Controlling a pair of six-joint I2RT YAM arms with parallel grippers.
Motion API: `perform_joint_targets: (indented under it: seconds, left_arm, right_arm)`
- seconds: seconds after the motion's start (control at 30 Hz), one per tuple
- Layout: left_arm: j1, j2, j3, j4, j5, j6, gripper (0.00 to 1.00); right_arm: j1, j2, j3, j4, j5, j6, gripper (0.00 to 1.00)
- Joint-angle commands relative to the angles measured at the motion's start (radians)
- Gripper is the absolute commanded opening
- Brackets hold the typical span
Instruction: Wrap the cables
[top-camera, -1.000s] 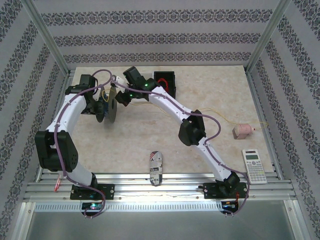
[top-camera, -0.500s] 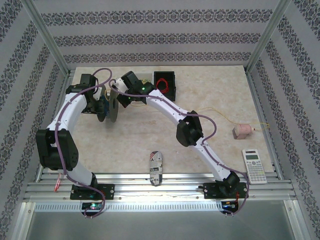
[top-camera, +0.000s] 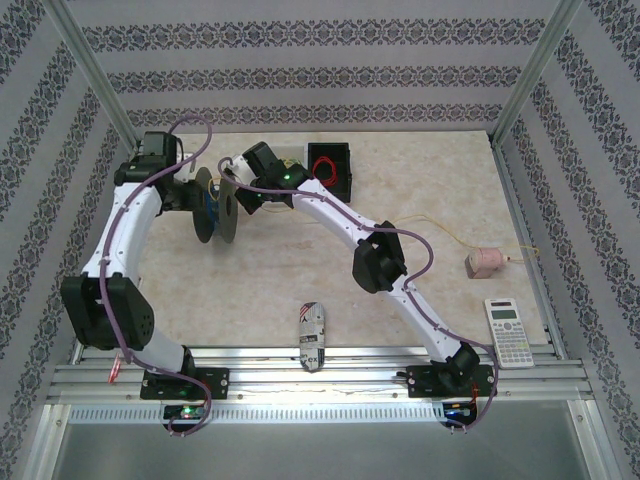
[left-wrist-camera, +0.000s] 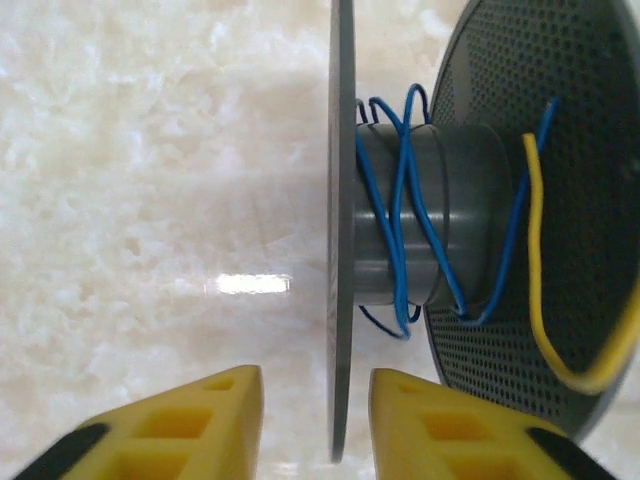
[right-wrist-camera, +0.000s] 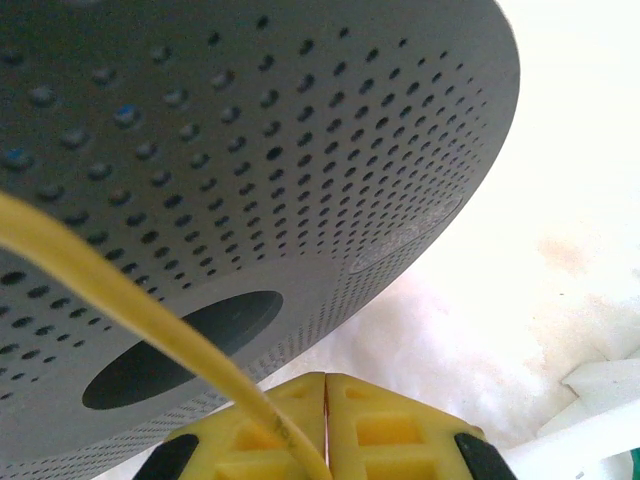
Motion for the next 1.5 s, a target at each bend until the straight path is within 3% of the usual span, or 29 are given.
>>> perform_joint_targets:
  seconds: [0.0,0.1,0.33,0.8,1.2,1.47]
  left_arm:
    - [0.045,-0.067,0.043,-0.047,0.108,0.033,0.45]
    - [0.057,-0.103,0.049,-0.035,0.150,0.040,0.52]
    - [0.050,-0.145,-0.046,0.117,0.299,0.011,0.55]
    - [0.026,-0.054,-0.102,0.195,0.177,0.029,0.56]
    - [0.025,-0.028,-0.091,0.260,0.314,0.004,0.56]
    - [0.025,-0.007,-0.092,0.271,0.310,0.010,0.56]
  right_arm:
    - [-0.003,0.013,0.027,-0.015,0.031,0.025,0.00]
    - [-0.006,0.019,0.033,-0.027,0.048,0.026,0.00]
    - [-0.005,0.027,0.045,-0.030,0.063,0.033,0.00]
    - [-0.002,0.042,0.067,-0.039,0.043,0.041,0.00]
    - [-0.001,0.047,0.066,-0.053,0.044,0.035,0.00]
    - [-0.001,0.048,0.065,-0.050,0.062,0.044,0.00]
